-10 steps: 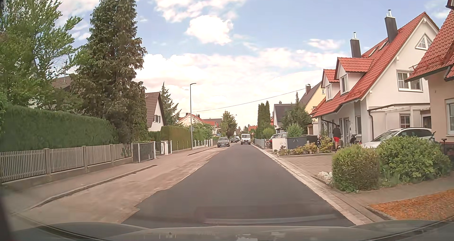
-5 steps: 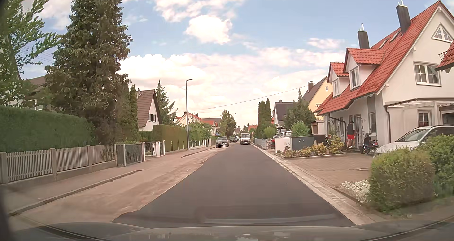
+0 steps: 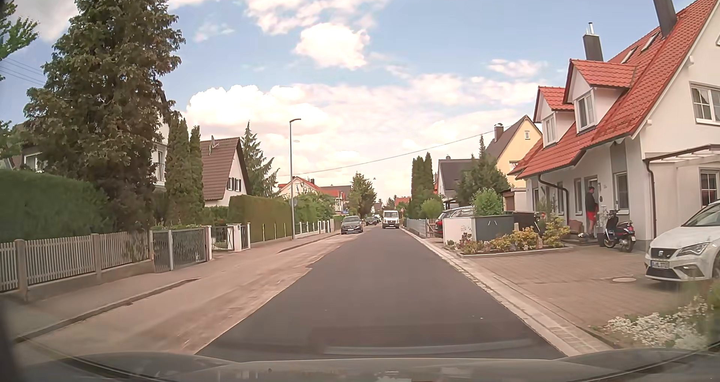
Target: Follow the waypoints while adhering to traffic rules and regulations
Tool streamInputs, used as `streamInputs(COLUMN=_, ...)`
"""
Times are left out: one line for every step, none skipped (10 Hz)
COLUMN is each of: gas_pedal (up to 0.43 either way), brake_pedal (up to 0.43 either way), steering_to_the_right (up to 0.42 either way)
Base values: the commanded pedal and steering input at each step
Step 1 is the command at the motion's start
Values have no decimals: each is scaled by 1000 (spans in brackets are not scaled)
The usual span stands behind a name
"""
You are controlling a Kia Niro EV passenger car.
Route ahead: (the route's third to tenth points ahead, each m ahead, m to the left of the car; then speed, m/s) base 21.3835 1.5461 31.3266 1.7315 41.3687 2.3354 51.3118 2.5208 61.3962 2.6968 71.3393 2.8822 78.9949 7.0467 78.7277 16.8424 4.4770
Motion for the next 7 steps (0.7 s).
streamInputs(gas_pedal=39, brake_pedal=18, steering_to_the_right=-12)
streamInputs(gas_pedal=39, brake_pedal=18, steering_to_the_right=-13)
streamInputs(gas_pedal=47, brake_pedal=18, steering_to_the_right=-13)
streamInputs(gas_pedal=59, brake_pedal=18, steering_to_the_right=-13)
streamInputs(gas_pedal=59, brake_pedal=24, steering_to_the_right=-12)
streamInputs(gas_pedal=59, brake_pedal=24, steering_to_the_right=-12)
streamInputs(gas_pedal=59, brake_pedal=18, steering_to_the_right=-12)
